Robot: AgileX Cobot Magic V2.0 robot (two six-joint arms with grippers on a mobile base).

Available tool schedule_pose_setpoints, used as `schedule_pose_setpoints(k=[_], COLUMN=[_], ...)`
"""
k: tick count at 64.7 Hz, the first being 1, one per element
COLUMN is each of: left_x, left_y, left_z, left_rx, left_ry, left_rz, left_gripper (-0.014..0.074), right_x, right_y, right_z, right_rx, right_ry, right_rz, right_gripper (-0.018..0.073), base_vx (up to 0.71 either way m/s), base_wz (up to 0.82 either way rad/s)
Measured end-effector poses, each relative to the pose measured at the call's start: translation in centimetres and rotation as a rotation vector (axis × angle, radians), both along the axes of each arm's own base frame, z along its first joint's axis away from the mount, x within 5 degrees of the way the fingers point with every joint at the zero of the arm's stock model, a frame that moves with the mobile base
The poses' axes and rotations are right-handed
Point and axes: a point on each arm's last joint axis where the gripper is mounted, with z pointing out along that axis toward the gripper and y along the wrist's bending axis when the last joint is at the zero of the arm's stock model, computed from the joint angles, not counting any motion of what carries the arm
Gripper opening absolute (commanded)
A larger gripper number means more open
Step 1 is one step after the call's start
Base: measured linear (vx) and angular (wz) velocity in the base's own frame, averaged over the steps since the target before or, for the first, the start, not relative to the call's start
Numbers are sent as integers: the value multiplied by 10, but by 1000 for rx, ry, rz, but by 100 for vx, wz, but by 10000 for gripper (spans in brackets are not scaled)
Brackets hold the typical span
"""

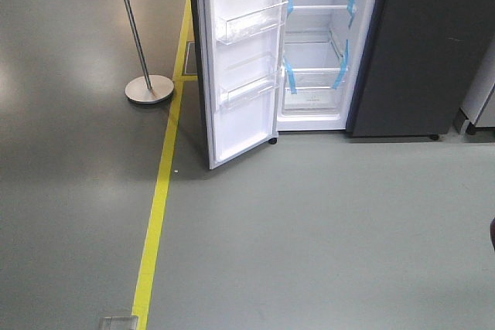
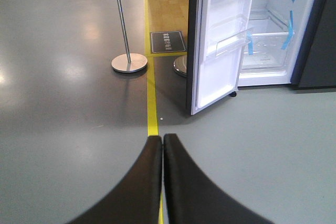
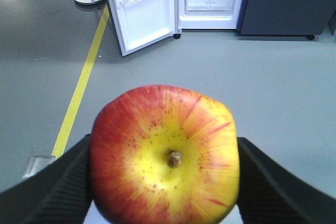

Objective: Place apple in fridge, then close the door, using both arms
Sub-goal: 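Approach the open refrigerator shelves with the apple in the right gripper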

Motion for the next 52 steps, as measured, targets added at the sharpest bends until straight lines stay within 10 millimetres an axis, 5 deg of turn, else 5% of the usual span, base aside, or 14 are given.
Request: schedule_pose_setpoints(k=[52], left_x=[0], left_y=[0], left_z=[0], left_rx=[0], left_ry=[0], left_rz=[0], left_gripper=[-6], right_x=[0], right_y=[0], right_z=[0], right_rx=[0], right_ry=[1], right_rz=[0], right_gripper=[195], base_vx=[4], base_wz=[-1])
